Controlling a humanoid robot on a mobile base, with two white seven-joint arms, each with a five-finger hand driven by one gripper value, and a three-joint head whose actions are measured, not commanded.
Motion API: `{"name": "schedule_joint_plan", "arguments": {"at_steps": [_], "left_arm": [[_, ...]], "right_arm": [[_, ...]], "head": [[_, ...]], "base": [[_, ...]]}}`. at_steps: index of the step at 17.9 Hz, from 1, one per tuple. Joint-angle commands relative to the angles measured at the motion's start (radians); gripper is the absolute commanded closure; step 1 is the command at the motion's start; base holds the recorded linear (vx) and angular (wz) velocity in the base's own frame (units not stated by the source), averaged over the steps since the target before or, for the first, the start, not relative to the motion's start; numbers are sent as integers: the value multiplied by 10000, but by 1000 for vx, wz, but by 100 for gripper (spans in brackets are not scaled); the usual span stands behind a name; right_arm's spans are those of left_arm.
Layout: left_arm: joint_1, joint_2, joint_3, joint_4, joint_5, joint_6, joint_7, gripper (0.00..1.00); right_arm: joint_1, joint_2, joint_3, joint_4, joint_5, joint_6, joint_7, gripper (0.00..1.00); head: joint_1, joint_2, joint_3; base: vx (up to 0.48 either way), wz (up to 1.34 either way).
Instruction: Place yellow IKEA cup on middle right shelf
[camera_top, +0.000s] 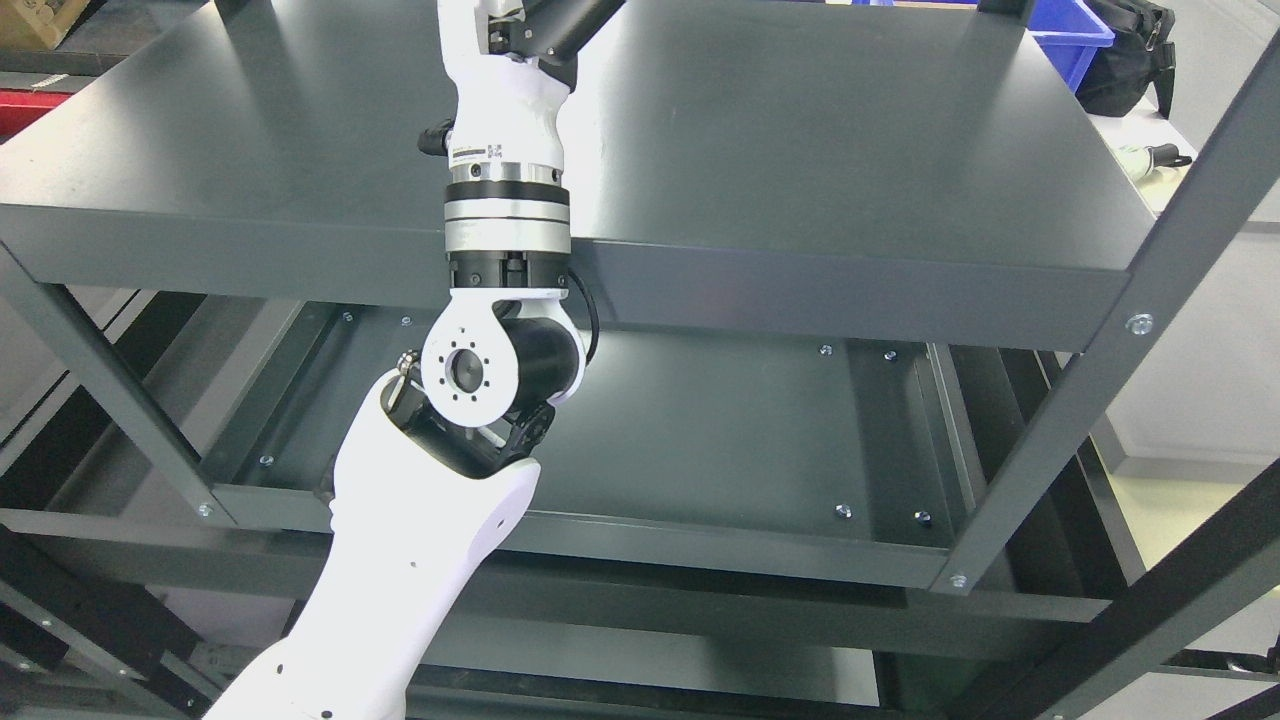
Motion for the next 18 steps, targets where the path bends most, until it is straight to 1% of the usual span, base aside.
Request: {"name": "schedule_joint_plan", "arguments": {"at_steps": [1,5,9,13,18], "left_arm": [[-464,176,-619,35,295,1323,1258,100],[-893,176,-588,65,1262,2077,1873,100],[-1385,176,-390,65,1294,2063,1874,100],[-2074,176,223,96,1279,2215,1920,100],[-2091,176,1435,861,1171,4161,2732,100]], "right_arm": [[107,-175,169,-1,-245,8,-2149,1],[107,-175,169,-1,-245,8,-2149,1],[107,-175,169,-1,-245,8,-2149,1],[107,-175,169,-1,-245,8,-2149,1],[107,-175,169,-1,-245,8,-2149,1]], "head": [[0,0,0],[0,0,0],[0,0,0],[0,0,0],[0,0,0]], "base": [[0,0],[-21,0],[-48,0],[-64,-35],[-80,-25]]}}
